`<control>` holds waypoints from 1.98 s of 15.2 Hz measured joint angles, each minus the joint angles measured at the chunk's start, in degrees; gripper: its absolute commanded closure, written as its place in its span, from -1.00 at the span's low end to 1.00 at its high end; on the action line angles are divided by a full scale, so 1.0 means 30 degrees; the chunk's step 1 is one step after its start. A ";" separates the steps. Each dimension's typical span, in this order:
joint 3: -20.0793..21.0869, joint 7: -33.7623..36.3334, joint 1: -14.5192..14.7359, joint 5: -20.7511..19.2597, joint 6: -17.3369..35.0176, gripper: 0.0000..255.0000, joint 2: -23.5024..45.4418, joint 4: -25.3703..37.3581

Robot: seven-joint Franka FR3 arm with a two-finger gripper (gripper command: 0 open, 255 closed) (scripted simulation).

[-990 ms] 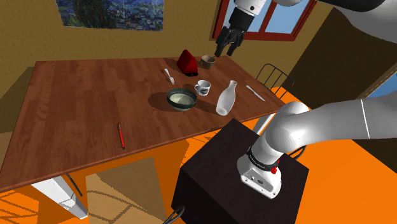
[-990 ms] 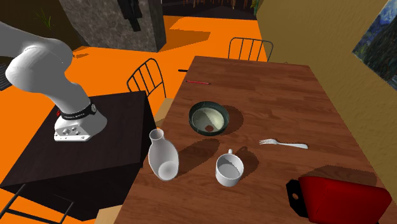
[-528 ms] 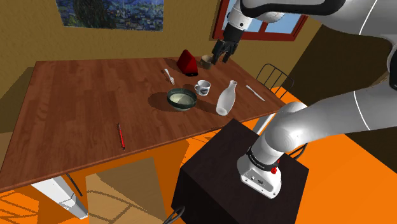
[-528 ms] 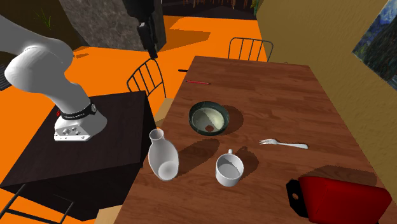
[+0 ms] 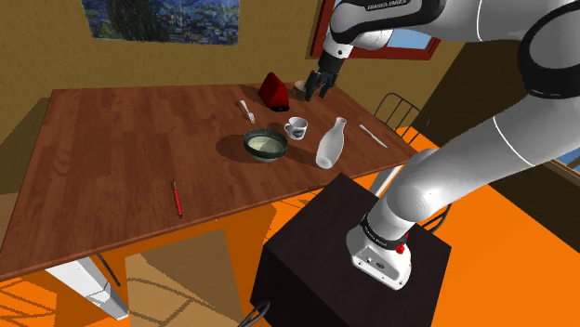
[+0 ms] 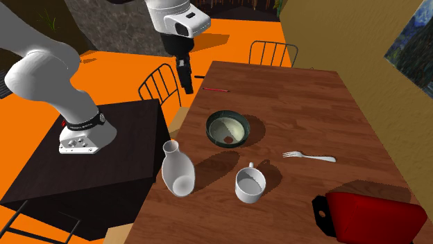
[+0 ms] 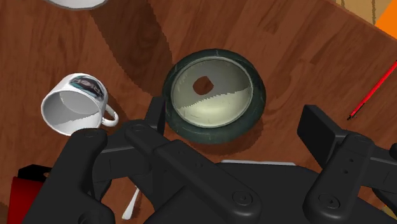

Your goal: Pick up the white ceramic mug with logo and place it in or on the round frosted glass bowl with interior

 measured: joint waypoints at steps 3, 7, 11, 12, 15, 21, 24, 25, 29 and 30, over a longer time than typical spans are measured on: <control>-0.0755 -0.1129 -0.0024 0.0310 0.1347 -1.00 0.1844 0.0322; -0.1686 -0.2870 -0.0064 0.1243 0.2613 -1.00 0.4756 0.1635; -0.2351 -0.4835 -0.0393 0.2586 0.3577 -1.00 0.7743 0.3173; -0.2398 -0.5222 -0.0479 0.2950 0.3806 -1.00 0.8459 0.3538; -0.2478 -0.6550 -0.1012 0.4107 0.4174 -1.00 1.0743 0.5044; -0.2058 -0.8488 -0.2502 0.5972 0.4419 -1.00 1.5121 0.8535; -0.1695 -0.9250 -0.3467 0.6694 0.4389 -1.00 1.7446 1.0657; -0.1563 -0.9388 -0.3775 0.6881 0.4314 -1.00 1.8260 1.1506; -0.1169 -0.9891 -0.5099 0.7324 0.3731 -1.00 2.1247 1.4961; -0.1093 -0.9945 -0.5356 0.7389 0.3631 -1.00 2.1863 1.5677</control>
